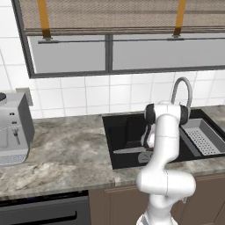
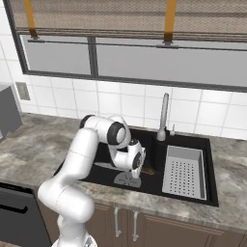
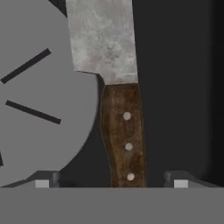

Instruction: Move the cutting board and knife to the sink. Then move spray from the cabinet to the counter.

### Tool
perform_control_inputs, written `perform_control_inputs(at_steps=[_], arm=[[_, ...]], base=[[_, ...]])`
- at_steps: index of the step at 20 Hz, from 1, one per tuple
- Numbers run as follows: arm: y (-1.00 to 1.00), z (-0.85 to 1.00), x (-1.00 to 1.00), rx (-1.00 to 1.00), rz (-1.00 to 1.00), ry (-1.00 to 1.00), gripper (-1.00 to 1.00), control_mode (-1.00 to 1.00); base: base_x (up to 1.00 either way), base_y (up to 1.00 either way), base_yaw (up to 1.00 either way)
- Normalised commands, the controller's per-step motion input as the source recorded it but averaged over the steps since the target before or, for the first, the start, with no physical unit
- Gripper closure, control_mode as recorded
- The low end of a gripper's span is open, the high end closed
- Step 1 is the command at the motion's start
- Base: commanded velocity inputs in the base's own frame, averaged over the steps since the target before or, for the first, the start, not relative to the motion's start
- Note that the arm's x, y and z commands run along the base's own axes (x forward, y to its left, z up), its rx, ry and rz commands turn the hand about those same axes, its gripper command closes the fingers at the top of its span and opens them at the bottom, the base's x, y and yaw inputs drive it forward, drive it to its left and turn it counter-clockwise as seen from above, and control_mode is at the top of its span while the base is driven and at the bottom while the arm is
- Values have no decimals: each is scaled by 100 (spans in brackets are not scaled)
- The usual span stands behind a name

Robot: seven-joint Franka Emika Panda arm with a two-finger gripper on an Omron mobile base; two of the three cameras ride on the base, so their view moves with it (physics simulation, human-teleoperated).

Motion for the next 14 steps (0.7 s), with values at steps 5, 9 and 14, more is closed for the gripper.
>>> perform_control_inputs(at_steps=[5,9,14], arm=[[0,53,-31,0,0,-15,-100,-100],[0,78,-26,0,0,-11,-100,-100],[0,94,-22,4,0,0,-100,-100]], base=[[0,0,0],[0,0,0],[0,0,0]])
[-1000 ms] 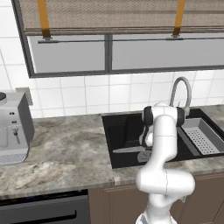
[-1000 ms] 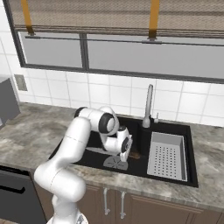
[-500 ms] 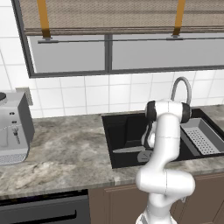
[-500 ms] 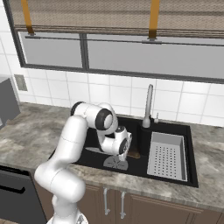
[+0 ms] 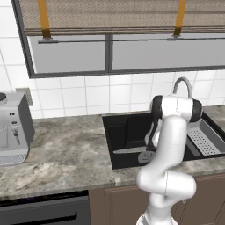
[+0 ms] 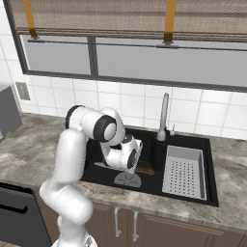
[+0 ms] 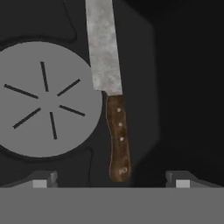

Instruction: Move the cutting board and knife to the sink. Then move spray from the cabinet to the counter.

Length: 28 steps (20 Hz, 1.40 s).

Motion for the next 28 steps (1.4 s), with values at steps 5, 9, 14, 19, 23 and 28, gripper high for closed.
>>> perform_control_inputs(at_steps=[5,9,14,19,23,28], arm=[[0,100,-23,0,0,0,-100,-100],[0,100,-13,0,1,0,-100,-100],[0,100,-9,0,1,0,-100,-100],[0,100,-5,0,0,0,-100,-100],[16,96,-11,0,-2,0,-100,-100],[69,88,-8,0,-7,-2,-100,-100]], base=[[0,0,0],[0,0,0],[0,0,0],[0,0,0],[0,0,0],[0,0,0]])
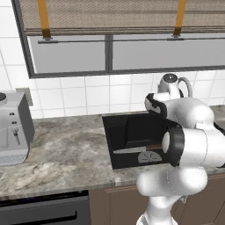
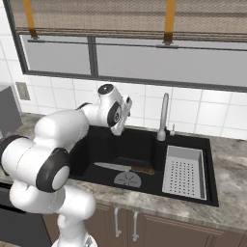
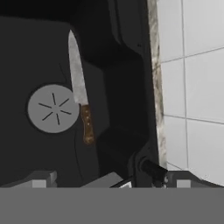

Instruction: Move the cutting board and knife to the sink. Then move spray from the cabinet to the counter.

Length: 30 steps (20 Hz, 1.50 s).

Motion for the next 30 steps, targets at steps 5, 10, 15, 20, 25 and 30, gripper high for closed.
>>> perform_control_inputs(at_steps=[5,10,15,20,25,30], arm=[[39,77,-13,0,-20,-7,-100,-100],[39,5,-55,0,-43,-23,-100,-100],[47,-25,-83,19,-41,-25,-100,-100],[16,0,-66,46,-19,-19,-100,-100],[2,32,-28,56,-8,-23,-100,-100],[0,35,-9,42,-21,7,-100,-100]], base=[[0,0,0],[0,0,0],[0,0,0],[0,0,0],[0,0,0],[0,0,0]])
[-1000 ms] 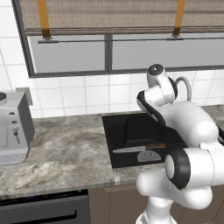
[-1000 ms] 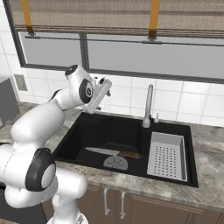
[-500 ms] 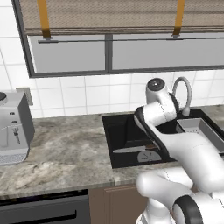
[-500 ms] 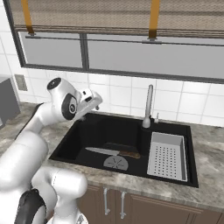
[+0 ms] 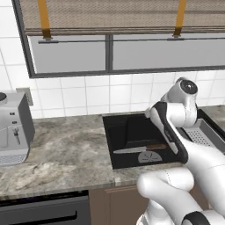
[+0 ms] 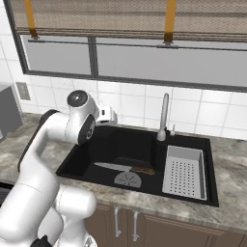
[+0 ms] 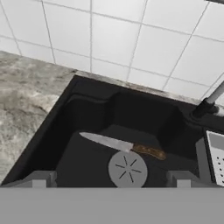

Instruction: Move the cutting board and knife to the sink. Then move spray from the cabinet to the counter.

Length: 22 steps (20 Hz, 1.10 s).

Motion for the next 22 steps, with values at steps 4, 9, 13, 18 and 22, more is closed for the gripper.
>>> perform_control_inputs(at_steps=[4,9,13,18,22], arm=[[1,24,-16,12,-33,10,-100,-100],[0,41,-37,6,-20,18,-100,-100],[0,30,-52,11,-4,2,-100,-100],[0,1,-56,21,5,0,-100,-100],[1,0,-18,3,0,0,-100,-100]], base=[[0,0,0],[0,0,0],[0,0,0],[0,0,0],[0,0,0]])
